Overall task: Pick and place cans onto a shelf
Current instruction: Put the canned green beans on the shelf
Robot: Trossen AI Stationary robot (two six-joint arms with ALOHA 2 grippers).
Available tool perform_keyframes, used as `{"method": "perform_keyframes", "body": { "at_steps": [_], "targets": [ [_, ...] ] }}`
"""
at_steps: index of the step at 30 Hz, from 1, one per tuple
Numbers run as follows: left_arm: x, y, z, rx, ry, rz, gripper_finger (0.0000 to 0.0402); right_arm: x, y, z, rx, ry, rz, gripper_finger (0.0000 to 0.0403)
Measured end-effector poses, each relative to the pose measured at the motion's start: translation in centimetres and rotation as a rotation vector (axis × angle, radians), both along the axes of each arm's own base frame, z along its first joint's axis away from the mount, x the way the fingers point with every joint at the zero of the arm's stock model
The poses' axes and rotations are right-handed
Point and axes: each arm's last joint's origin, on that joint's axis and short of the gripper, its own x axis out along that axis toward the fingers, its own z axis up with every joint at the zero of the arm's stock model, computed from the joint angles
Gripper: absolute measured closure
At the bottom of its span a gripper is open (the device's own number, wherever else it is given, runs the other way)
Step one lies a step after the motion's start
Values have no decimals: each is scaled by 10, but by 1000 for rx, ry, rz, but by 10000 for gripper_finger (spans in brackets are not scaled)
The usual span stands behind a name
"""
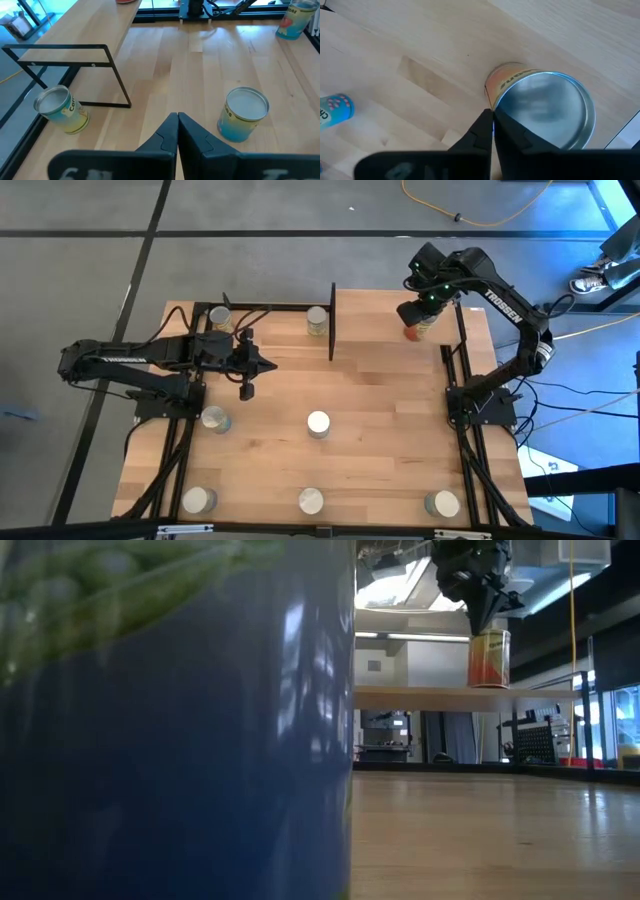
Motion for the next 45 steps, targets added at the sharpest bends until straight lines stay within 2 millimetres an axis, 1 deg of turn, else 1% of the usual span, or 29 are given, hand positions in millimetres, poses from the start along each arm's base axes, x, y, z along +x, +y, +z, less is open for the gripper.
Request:
{"method": "perform_keyframes", "body": {
  "at_steps": [4,9,14,16,18,23,26,28,30,33,36,40,45],
  "targets": [
    [0,0,0,0,0,0,401,0,0,0,-1,-4,1,366],
    [0,0,0,0,0,0,401,0,0,0,-2,-5,6,360],
    [0,0,0,0,0,0,401,0,0,1,-21,3,100,360],
    [0,0,0,1,1,0,401,0,0,1,-22,3,108,360],
    [0,0,0,1,1,0,401,0,0,1,-23,4,109,365],
    [0,0,0,1,2,-1,401,-2,1,4,-45,7,149,397],
    [0,0,-1,0,10,-1,401,-3,1,13,-91,2,141,396],
    [-1,0,-2,0,19,-1,401,-2,4,22,-97,-44,130,397],
    [-2,0,-3,-1,33,-1,401,2,10,31,-91,-107,150,399],
    [-2,0,-3,-2,34,0,401,8,28,42,-73,-188,229,399],
    [-2,0,-3,-1,34,-1,401,12,48,45,-76,-199,307,399],
    [-2,0,-3,-1,34,-1,401,20,71,35,-111,-115,357,400],
    [-2,0,-3,-1,34,-1,401,29,84,11,-145,25,349,400]
  ]
}}
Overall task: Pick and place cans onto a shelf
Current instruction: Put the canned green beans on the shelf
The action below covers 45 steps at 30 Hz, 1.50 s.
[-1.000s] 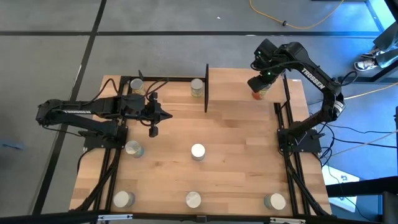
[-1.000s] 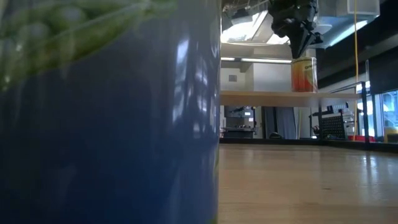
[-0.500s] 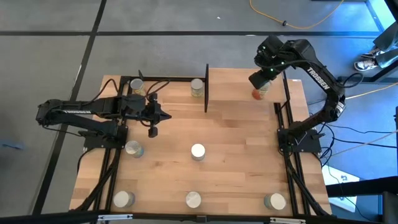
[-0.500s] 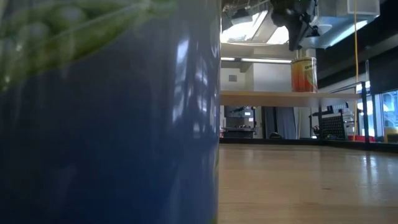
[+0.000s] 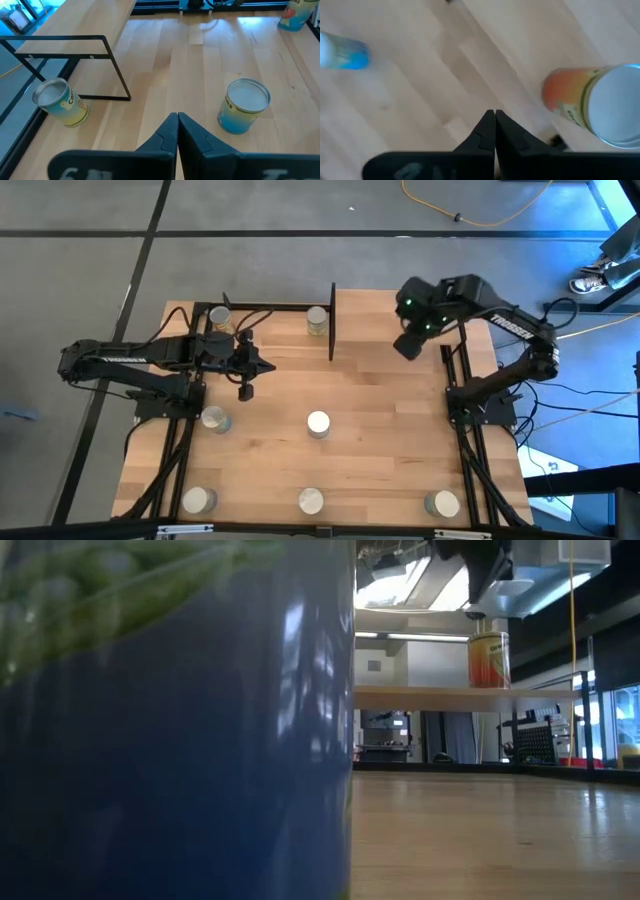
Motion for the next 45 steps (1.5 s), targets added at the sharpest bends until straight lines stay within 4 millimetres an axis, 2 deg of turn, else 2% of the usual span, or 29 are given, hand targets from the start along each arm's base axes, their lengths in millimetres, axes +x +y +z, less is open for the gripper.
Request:
{"method": "perform_keyframes", "body": {
  "at_steps": [8,11,23,29,35,45],
  "targets": [
    [0,0,0,0,0,0,401,3,0,-31,-172,181,-36,400],
    [0,0,0,0,-1,0,401,5,-3,-36,-235,196,-52,400],
    [0,0,0,0,-1,0,401,6,-14,-51,-289,231,-71,400],
    [0,0,0,1,-1,0,401,3,-18,-55,-311,257,-92,400],
    [0,0,0,1,0,0,401,1,-24,-53,-416,300,-131,400],
    [0,0,0,2,0,-1,401,-5,-34,-53,-426,316,-183,400]
  ]
}}
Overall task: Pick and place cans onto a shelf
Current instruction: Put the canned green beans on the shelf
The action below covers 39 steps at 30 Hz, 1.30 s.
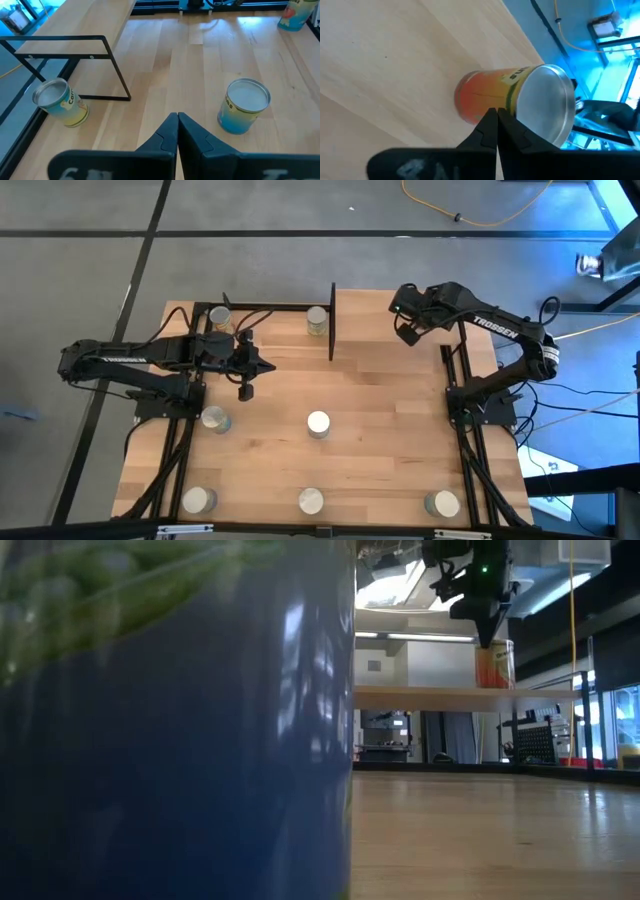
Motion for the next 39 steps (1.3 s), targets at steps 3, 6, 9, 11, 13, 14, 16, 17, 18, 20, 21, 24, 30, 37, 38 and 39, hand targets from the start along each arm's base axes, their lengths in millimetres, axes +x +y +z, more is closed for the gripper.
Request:
{"method": "perform_keyframes", "body": {
  "at_steps": [3,6,9,11,13,14,16,17,18,20,21,24,30,37,38,39],
  "targets": [
    [0,0,0,0,0,0,401,4,4,-2,110,-62,48,400],
    [0,0,0,0,0,0,401,10,11,-2,181,-106,114,400],
    [0,0,0,0,0,0,401,12,12,-2,185,-109,126,400],
    [0,0,0,0,0,0,401,11,10,-2,171,-104,117,400],
    [0,0,0,0,0,0,401,9,7,-1,117,-76,98,400],
    [0,0,0,0,0,0,401,8,6,-1,94,-65,87,400],
    [0,0,0,-1,1,1,401,7,4,-1,86,-63,73,400],
    [0,0,0,-1,3,1,401,6,3,-1,92,-65,73,400],
    [0,0,-1,-2,8,1,401,7,3,-1,96,-66,75,400],
    [-1,0,-2,-2,20,1,401,7,3,-1,98,-68,75,400],
    [-1,0,-2,-2,21,1,401,7,3,-1,99,-68,75,400],
    [-1,0,-2,-2,21,1,401,5,1,-1,97,-67,65,400],
    [-1,0,-2,-2,21,1,401,-1,-9,-1,68,-55,15,400],
    [-1,0,-2,-3,21,1,401,-6,-17,-1,55,-43,-21,400],
    [-1,0,-2,-3,21,1,401,-7,-18,0,47,-38,-25,400],
    [-1,0,-2,-3,21,1,401,-7,-19,0,40,-34,-30,400]
  ]
}}
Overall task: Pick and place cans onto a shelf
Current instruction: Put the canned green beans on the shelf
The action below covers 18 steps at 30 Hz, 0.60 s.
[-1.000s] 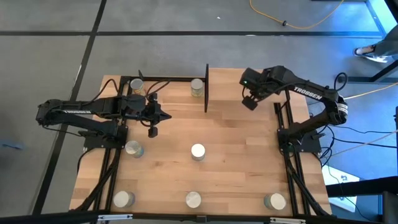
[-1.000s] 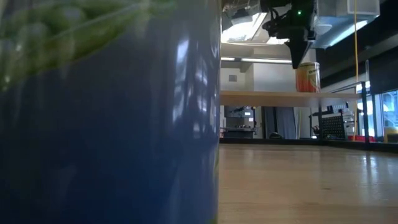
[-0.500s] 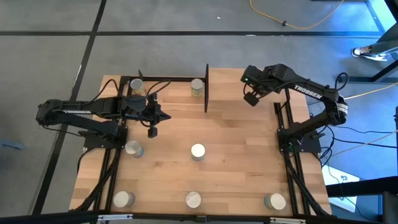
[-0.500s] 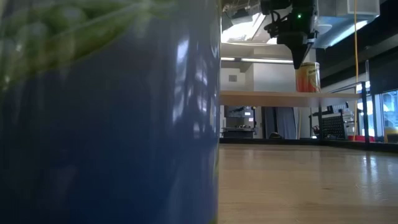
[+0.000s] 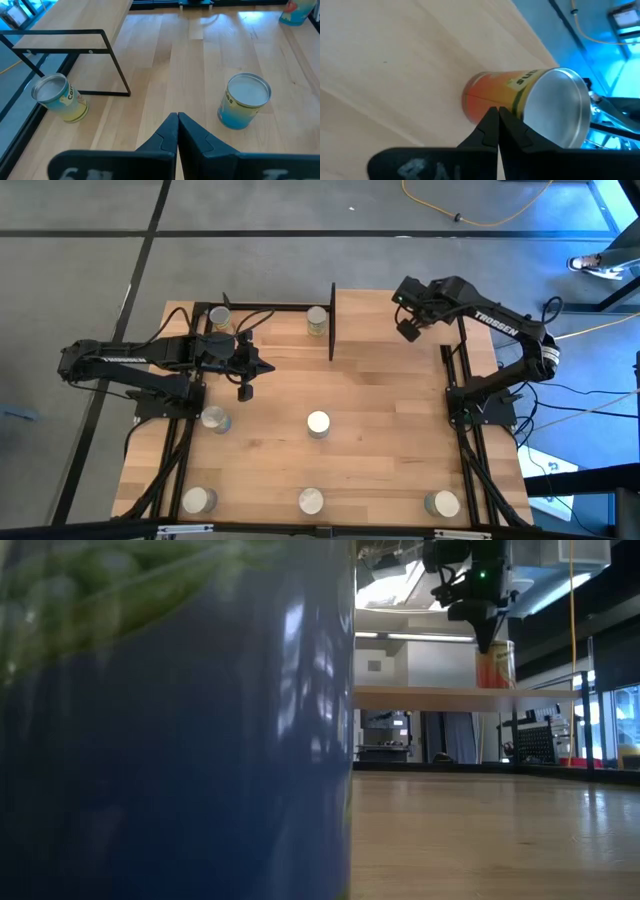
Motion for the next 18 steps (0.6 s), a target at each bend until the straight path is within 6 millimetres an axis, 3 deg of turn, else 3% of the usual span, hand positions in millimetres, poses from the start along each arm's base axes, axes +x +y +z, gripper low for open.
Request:
{"method": "perform_keyframes", "body": {
  "at_steps": [18],
  "targets": [
    [0,0,0,0,0,0,401,-8,-10,1,-52,46,-41,400]
  ]
}}
